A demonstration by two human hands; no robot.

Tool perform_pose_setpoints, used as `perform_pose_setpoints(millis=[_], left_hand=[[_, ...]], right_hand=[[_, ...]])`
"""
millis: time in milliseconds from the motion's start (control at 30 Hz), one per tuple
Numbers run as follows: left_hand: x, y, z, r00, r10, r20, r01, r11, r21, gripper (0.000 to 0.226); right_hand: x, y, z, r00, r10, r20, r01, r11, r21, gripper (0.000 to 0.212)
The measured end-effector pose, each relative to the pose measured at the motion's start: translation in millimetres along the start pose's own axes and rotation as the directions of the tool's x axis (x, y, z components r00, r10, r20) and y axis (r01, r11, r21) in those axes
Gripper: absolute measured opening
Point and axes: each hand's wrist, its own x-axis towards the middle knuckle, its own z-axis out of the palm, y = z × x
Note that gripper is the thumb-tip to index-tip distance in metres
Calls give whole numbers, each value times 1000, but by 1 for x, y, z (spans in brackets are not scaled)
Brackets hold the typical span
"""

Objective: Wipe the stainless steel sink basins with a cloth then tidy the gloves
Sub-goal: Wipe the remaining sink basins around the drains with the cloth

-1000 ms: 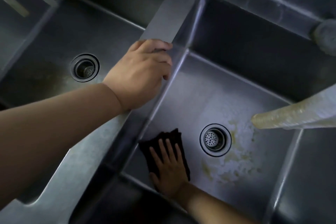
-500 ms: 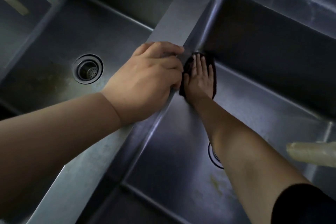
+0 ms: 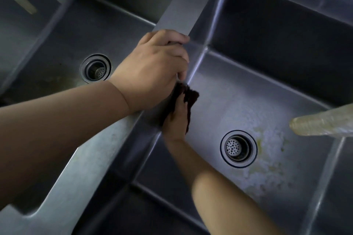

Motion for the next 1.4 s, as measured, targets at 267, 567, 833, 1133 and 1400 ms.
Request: perform_pose_setpoints(millis=[267, 567, 833, 1133, 1400], left_hand=[[-1, 1, 1, 1000, 1, -11, -1, 1000, 14, 24], [-1, 0, 1, 1000, 5, -24, -5, 1000, 12, 26], [-1, 0, 3, 1000, 6, -28, -6, 1000, -1, 26], [-1, -2, 3, 1000, -16, -4, 16, 1000, 5, 28], [-3, 0, 1, 1000, -17, -6, 17, 1000, -17, 27]], right_hand=[[-109, 20, -37, 852, -275, 445, 309, 951, -4, 65], [-55, 21, -44, 848, -255, 464, 428, 846, -319, 58], [56, 17, -42, 927, -222, 302, 350, 799, -489, 61], [71, 21, -56, 883, -156, 443, 441, 600, -667, 71], [-94, 45, -55, 644, -291, 707, 707, 579, -406, 57]])
